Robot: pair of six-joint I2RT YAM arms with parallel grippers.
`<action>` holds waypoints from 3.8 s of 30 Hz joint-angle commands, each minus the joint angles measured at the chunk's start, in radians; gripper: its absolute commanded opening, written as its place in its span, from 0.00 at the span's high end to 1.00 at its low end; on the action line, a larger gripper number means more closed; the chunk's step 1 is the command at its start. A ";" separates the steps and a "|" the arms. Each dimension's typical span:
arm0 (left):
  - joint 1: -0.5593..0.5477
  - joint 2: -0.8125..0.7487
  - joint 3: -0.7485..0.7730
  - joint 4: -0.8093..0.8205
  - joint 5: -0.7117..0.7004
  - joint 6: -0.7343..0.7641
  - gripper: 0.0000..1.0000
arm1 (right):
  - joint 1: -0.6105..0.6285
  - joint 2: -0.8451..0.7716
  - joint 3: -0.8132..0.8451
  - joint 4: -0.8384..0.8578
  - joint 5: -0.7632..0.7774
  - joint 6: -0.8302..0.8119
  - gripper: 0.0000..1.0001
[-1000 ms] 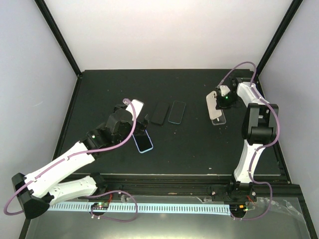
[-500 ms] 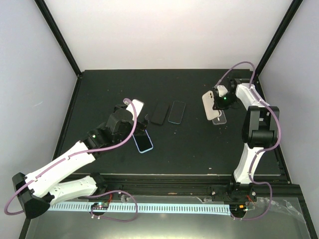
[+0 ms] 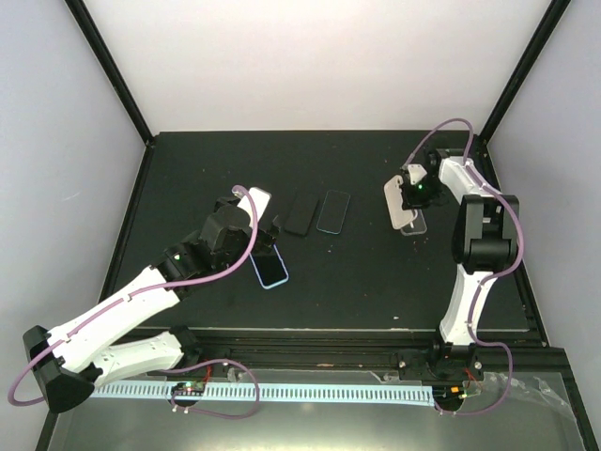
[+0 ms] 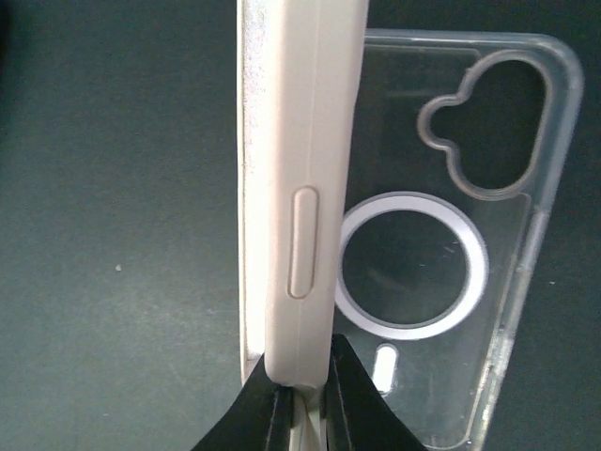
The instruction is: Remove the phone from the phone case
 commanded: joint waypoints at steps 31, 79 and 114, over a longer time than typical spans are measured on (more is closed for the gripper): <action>0.015 0.005 -0.004 0.013 0.001 0.004 0.01 | -0.034 0.064 -0.033 0.015 -0.279 -0.066 0.93; 0.214 0.397 -0.185 -0.154 0.349 -0.642 0.01 | -0.034 -0.885 -0.638 0.172 -0.484 -0.164 0.33; 0.077 0.791 0.103 0.098 0.586 -0.496 0.01 | -0.033 -0.875 -0.652 0.198 -0.429 -0.163 0.32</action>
